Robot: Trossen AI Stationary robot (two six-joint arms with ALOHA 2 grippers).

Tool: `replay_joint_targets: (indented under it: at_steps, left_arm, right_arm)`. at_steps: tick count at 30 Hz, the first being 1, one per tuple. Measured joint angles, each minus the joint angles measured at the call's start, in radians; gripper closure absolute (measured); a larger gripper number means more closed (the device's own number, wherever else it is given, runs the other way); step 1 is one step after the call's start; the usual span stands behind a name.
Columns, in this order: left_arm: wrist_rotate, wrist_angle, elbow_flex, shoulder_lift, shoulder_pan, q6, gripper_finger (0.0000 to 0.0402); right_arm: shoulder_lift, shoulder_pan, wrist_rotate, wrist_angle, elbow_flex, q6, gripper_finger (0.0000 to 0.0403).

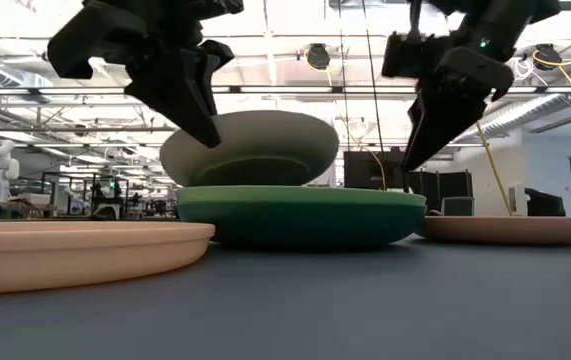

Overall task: Stack plastic plates
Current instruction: Stack the gray plate on the black plate

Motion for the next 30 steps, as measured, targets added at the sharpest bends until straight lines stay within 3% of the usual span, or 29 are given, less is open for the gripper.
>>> replay_joint_targets:
  at_steps: [17, 30]
  left_arm:
    - [0.038, 0.089, 0.0, 0.001, 0.044, 0.087, 0.0376]
    - [0.076, 0.101, 0.0, 0.001, 0.044, 0.081, 0.0372]
  right_arm:
    - [-0.091, 0.152, 0.22, -0.011, 0.0, 0.002, 0.0243]
    - [-0.091, 0.153, 0.226, -0.011, 0.0, 0.001, 0.0243]
